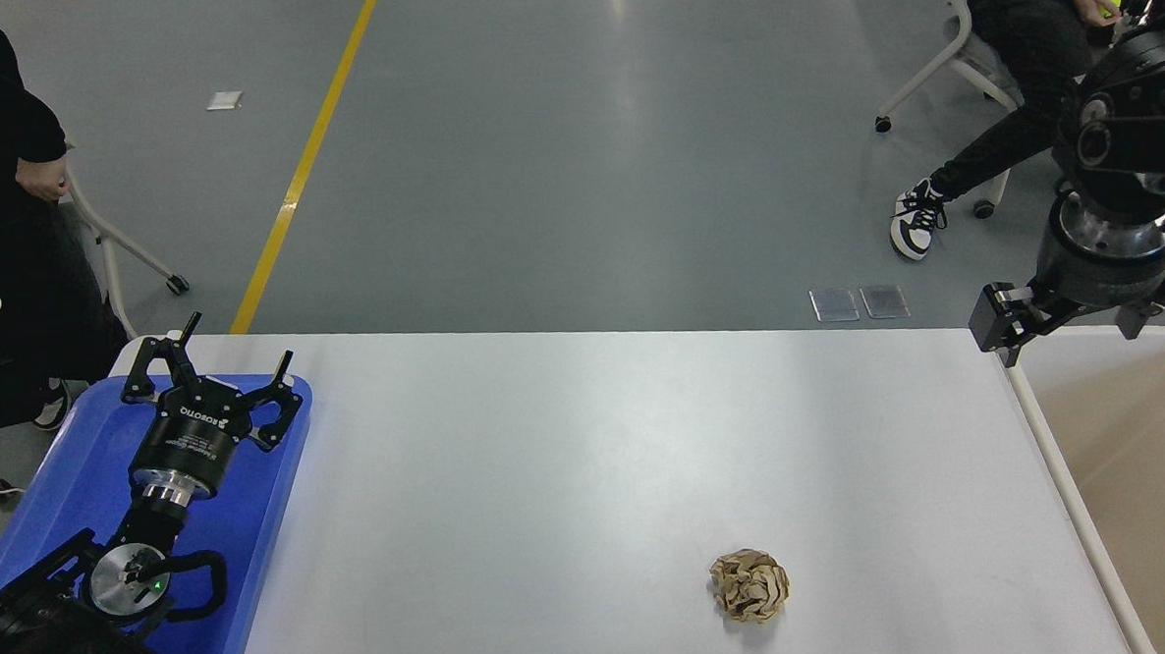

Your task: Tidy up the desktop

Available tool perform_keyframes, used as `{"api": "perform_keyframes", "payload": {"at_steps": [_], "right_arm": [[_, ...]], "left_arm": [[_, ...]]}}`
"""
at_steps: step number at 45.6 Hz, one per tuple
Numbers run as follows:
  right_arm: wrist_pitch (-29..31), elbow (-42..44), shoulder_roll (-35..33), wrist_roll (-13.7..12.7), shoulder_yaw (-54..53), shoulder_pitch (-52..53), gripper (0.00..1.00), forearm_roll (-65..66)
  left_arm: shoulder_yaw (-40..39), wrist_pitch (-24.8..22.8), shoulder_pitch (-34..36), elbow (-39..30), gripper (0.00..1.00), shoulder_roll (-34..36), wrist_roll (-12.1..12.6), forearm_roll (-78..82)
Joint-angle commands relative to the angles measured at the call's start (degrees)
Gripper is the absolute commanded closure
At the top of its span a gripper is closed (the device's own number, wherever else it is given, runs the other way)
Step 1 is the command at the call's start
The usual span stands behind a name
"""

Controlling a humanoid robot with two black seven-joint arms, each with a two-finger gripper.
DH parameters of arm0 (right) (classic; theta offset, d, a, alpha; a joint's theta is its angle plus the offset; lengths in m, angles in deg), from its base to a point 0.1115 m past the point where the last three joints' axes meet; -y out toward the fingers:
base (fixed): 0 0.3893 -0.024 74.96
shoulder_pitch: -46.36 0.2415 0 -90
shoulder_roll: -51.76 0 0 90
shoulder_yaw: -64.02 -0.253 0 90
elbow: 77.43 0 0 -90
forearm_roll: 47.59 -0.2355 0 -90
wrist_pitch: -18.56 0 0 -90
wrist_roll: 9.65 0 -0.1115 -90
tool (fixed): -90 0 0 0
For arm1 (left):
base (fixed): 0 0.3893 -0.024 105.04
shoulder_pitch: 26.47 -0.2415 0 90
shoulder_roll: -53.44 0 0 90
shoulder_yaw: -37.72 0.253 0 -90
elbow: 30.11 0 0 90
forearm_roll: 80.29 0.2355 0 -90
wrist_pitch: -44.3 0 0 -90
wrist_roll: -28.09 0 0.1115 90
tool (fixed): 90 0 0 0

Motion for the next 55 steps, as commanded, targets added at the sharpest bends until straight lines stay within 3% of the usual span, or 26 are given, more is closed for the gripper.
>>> {"api": "perform_keyframes", "payload": {"at_steps": [1, 29, 42, 55], "right_arm": [[0.0, -0.1, 0.1, 0.0, 0.0, -2.2, 0.00, 0.0], [0.0, -0.4, -0.1, 0.3, -11.4, -3.3, 0.00, -8.1], [0.0, -5.4, -0.1, 0.4, -12.9, -3.7, 0.01, -8.3], [0.0, -5.0, 3.3, 0.1, -20.5, -12.2, 0.04, -7.5]], "left_arm": [[0.1, 0.0, 0.0, 0.0, 0.01, 0.0, 0.0, 0.0], [0.1, 0.0, 0.0, 0.0, 0.01, -0.1, 0.0, 0.0], [0.1, 0.0, 0.0, 0.0, 0.01, 0.0, 0.0, 0.0], [0.0, 0.0, 0.0, 0.0, 0.01, 0.0, 0.0, 0.0]]}}
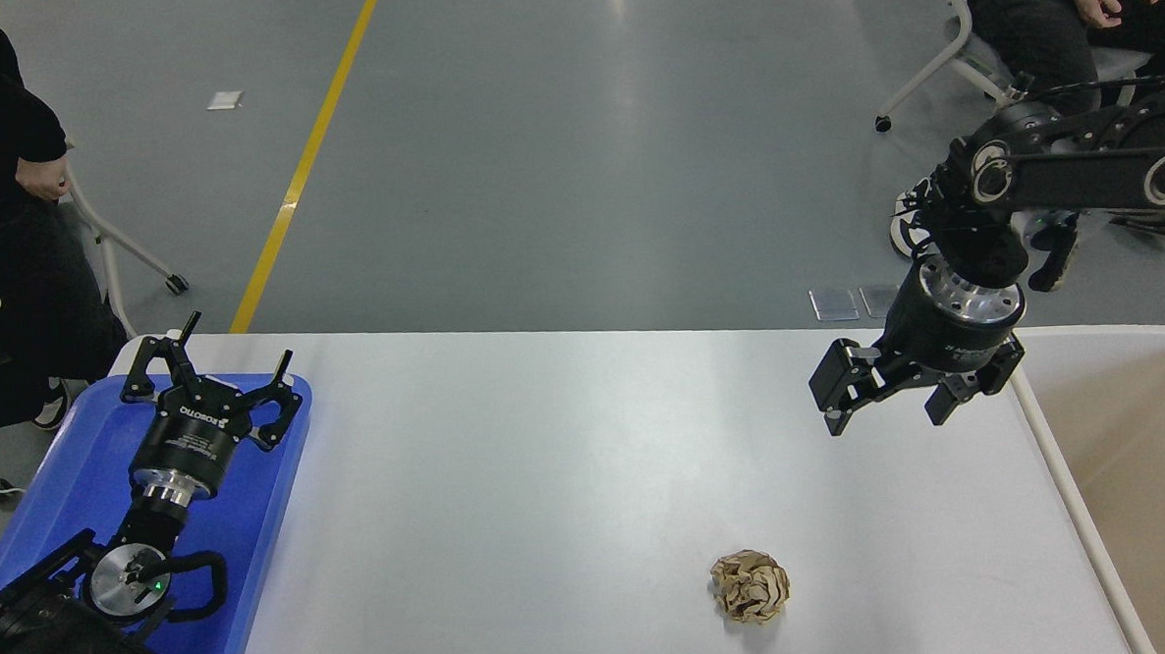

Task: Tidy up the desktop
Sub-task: 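Move the right gripper down toward the crumpled tan paper ball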

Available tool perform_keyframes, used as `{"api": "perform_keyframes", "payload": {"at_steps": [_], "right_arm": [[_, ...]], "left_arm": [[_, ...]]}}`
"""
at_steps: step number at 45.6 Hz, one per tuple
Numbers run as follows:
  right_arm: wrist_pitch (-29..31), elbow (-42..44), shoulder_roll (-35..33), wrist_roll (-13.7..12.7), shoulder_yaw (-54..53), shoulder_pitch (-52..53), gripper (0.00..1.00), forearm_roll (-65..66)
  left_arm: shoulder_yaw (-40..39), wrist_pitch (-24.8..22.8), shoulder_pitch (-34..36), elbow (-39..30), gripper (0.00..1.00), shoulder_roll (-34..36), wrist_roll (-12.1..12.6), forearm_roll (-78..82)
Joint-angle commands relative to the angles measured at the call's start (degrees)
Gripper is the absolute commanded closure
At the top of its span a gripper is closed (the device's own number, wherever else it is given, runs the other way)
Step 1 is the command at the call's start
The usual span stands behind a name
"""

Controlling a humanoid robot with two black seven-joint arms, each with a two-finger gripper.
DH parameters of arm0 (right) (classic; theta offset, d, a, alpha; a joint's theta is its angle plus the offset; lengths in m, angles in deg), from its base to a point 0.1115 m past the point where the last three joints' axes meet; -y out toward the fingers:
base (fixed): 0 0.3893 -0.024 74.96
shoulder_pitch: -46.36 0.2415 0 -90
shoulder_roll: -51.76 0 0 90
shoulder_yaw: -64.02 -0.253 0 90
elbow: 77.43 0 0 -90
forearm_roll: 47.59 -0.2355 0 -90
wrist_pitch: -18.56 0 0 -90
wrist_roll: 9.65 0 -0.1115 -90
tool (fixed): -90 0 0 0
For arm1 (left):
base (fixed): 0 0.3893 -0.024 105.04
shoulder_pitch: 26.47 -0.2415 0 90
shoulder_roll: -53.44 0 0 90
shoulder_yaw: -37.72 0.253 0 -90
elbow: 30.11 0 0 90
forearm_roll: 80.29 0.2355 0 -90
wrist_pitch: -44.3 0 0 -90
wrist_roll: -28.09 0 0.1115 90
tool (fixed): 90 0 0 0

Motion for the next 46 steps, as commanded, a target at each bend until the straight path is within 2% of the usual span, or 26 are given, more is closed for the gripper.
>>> {"api": "perform_keyframes", "payload": {"at_steps": [1, 10, 13, 28, 44, 46], "right_arm": [[0.0, -0.6, 2.6, -0.4, -3.8, -5.5, 0.04, 0.8], [0.0, -0.3, 2.6, -0.5, -4.3, -9.0, 0.05, 3.4], [0.0, 0.7, 2.7, -0.6, -4.4, -10.3, 0.00, 3.5], [0.0, 1.5, 4.9, -0.3, -5.6, -13.8, 0.00, 4.4], [0.0, 4.5, 7.4, -0.4, -15.4, -17.7, 0.00, 3.8], [-3.1, 4.8, 7.9, -0.5, -15.9, -18.1, 0.00, 3.8]], "left_arm": [[-0.1, 0.0, 0.0, 0.0, 0.01, 0.0, 0.0, 0.0], [-0.1, 0.0, 0.0, 0.0, 0.01, 0.0, 0.0, 0.0], [-0.1, 0.0, 0.0, 0.0, 0.01, 0.0, 0.0, 0.0], [-0.1, 0.0, 0.0, 0.0, 0.01, -0.1, 0.0, 0.0], [0.0, 0.0, 0.0, 0.0, 0.01, 0.0, 0.0, 0.0], [-0.1, 0.0, 0.0, 0.0, 0.01, -0.1, 0.0, 0.0]]}}
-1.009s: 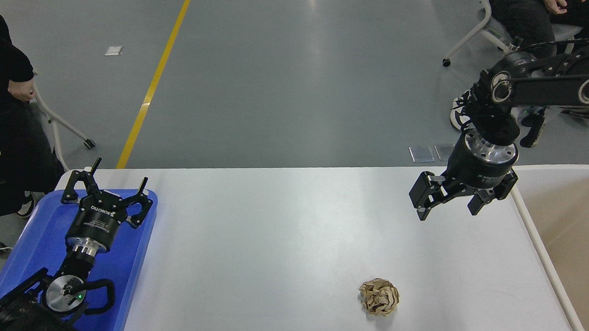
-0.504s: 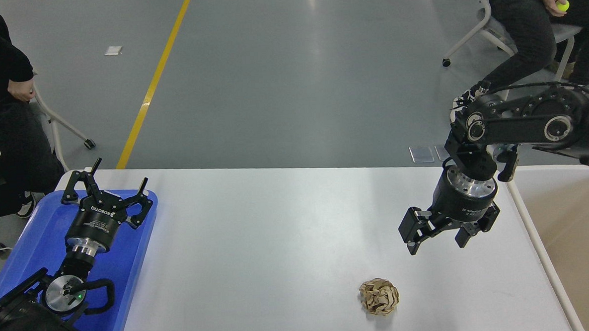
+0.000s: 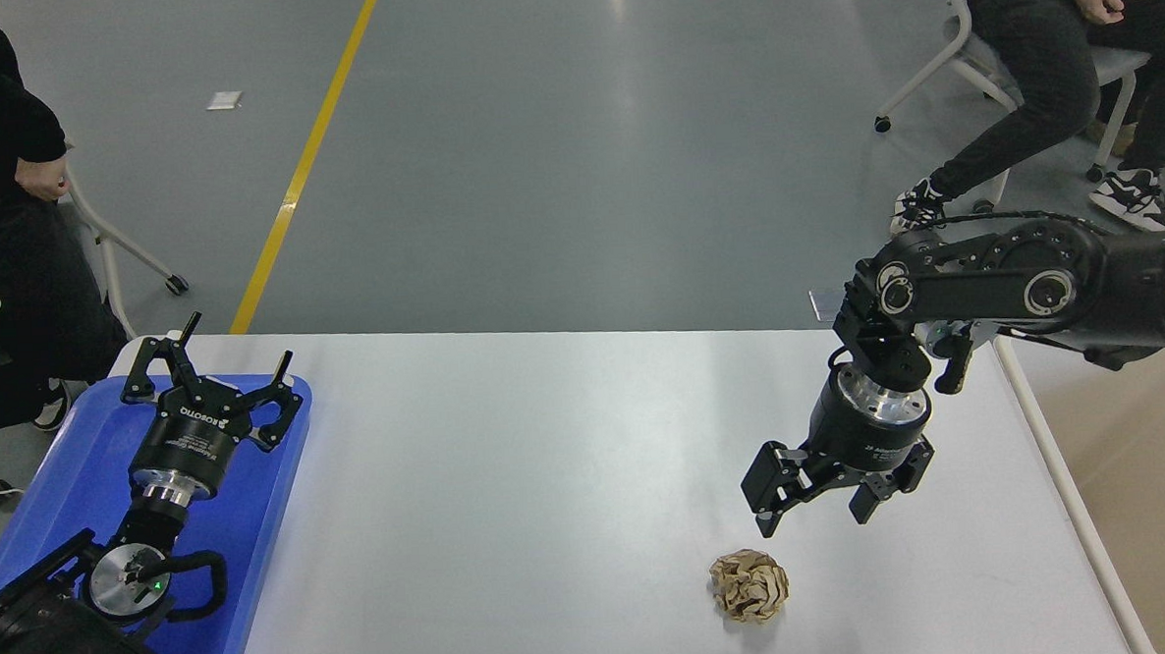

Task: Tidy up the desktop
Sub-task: 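Move the right gripper down toward the crumpled tan paper ball, then close the right gripper on the crumpled paper ball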

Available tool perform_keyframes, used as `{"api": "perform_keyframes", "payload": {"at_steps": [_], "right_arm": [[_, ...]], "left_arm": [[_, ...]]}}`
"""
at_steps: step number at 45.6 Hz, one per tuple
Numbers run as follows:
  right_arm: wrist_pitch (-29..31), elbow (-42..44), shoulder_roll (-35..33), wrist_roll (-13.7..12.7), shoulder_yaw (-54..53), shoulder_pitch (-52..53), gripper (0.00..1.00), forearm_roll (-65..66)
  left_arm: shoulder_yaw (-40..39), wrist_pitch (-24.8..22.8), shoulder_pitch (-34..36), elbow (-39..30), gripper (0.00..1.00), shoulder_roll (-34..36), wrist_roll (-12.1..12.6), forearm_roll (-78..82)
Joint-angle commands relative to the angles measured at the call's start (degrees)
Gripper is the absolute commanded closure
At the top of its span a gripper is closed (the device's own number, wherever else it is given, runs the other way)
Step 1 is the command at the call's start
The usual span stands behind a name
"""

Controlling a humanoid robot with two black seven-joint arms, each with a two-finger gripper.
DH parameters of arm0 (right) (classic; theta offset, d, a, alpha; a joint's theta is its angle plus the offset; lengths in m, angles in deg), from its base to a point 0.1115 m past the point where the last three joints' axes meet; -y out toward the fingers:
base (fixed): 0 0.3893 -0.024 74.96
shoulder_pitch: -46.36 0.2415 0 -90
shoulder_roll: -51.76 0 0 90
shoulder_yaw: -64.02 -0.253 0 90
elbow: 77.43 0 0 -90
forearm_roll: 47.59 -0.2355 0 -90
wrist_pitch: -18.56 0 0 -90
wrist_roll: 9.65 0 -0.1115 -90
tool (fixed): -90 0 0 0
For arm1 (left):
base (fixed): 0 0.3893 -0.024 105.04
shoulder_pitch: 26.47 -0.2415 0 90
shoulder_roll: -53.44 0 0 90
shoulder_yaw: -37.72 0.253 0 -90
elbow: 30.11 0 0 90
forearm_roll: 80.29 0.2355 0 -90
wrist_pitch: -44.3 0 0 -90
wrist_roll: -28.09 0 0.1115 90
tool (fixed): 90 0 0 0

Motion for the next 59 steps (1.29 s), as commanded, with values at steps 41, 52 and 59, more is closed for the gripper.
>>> {"api": "perform_keyframes", "payload": {"at_steps": [41, 52, 59], "right_arm": [[-27.2, 1.6, 8.3, 0.1, -5.0, -19.7, 0.00, 22.0], [-27.7, 2.2, 8.8, 0.0, -5.0, -21.9, 0.00, 23.9], [-29.7, 2.7, 8.9, 0.1, -4.5, -22.2, 0.01, 24.1]], "left_arm": [[0.0, 0.0, 0.1, 0.0, 0.01, 0.0, 0.0, 0.0], [0.0, 0.0, 0.0, 0.0, 0.01, 0.0, 0.0, 0.0], [0.0, 0.0, 0.0, 0.0, 0.01, 0.0, 0.0, 0.0]]}}
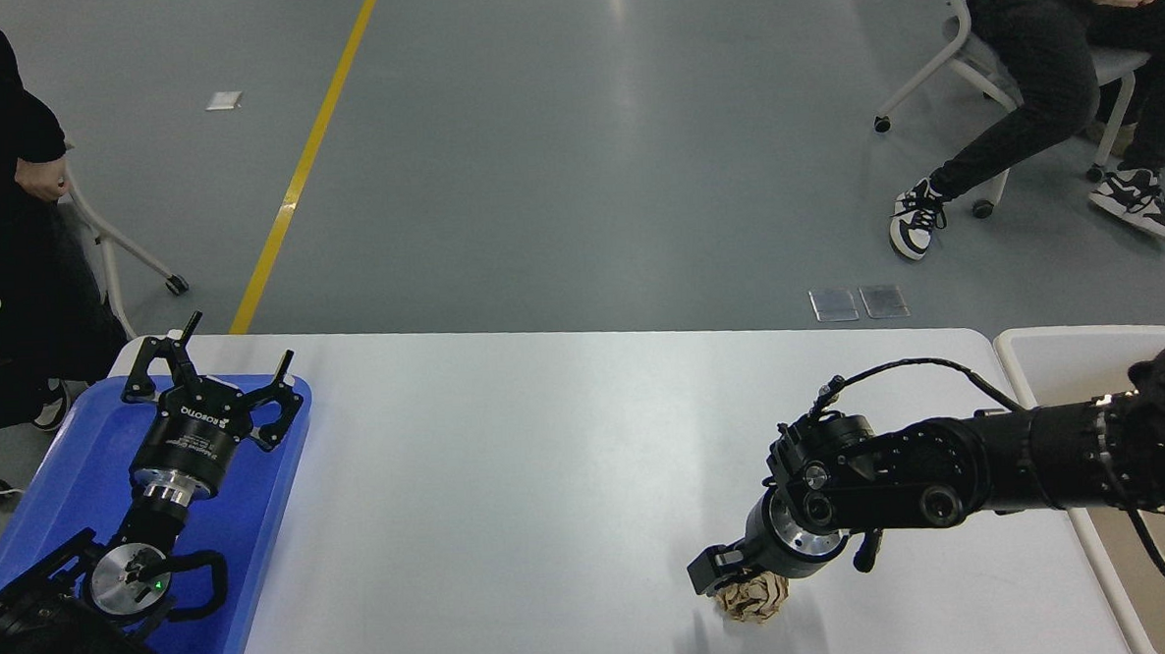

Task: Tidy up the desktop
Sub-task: 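Close the right gripper on the crumpled paper ball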

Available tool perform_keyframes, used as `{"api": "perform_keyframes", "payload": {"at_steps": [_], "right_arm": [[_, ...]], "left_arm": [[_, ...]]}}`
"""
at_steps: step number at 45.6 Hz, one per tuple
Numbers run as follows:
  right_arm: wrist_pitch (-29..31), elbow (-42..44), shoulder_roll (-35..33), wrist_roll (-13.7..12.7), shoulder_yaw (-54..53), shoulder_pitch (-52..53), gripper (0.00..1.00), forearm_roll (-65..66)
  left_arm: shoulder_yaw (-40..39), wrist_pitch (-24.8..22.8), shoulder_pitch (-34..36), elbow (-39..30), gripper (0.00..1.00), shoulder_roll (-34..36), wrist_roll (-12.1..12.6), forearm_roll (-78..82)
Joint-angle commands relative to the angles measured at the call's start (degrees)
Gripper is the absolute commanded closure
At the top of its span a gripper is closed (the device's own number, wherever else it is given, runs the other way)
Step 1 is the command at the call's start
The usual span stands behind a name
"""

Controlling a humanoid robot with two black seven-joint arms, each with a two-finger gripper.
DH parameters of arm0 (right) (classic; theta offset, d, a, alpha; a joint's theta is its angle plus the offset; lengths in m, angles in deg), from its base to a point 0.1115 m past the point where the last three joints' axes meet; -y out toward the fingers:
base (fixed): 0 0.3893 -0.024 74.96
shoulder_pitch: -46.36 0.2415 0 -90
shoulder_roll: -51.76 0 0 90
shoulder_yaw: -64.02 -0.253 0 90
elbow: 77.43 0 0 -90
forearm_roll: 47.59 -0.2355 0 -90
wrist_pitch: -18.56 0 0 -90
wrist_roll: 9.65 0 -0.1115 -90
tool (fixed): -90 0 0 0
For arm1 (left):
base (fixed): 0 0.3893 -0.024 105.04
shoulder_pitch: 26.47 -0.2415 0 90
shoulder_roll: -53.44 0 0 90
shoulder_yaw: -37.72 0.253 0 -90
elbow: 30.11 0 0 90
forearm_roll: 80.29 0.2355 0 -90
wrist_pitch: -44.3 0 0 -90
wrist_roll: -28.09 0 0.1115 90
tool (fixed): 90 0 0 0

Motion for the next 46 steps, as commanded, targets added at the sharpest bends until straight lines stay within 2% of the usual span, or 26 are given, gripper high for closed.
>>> {"api": "perform_keyframes", "payload": {"at_steps": [1, 23, 31, 40, 44, 46], "right_arm": [[-2.8, 0.8, 0.4, 0.1, 0.7, -1.6, 0.01, 1.4], [-4.4, 1.6, 0.8, 0.1, 2.6, -2.8, 0.01, 1.5], [-4.4, 1.8, 0.8, 0.2, 3.8, -2.9, 0.11, 1.2], [-4.4, 1.5, 1.0, 0.3, 3.9, -3.1, 0.36, 1.0], [-4.3, 1.2, 1.4, 0.3, 4.1, -3.2, 0.58, 1.0], [-4.3, 1.2, 1.5, 0.3, 4.1, -3.2, 0.75, 1.0]], "left_arm": [[0.1, 0.0, 0.0, 0.0, 0.01, 0.0, 0.0, 0.0], [0.0, 0.0, 0.0, 0.0, 0.01, 0.0, 0.0, 0.0], [0.0, 0.0, 0.0, 0.0, 0.01, 0.0, 0.0, 0.0], [0.0, 0.0, 0.0, 0.0, 0.01, 0.1, 0.0, 0.0], [0.0, 0.0, 0.0, 0.0, 0.01, 0.0, 0.0, 0.0], [0.0, 0.0, 0.0, 0.0, 0.01, 0.1, 0.0, 0.0]]}}
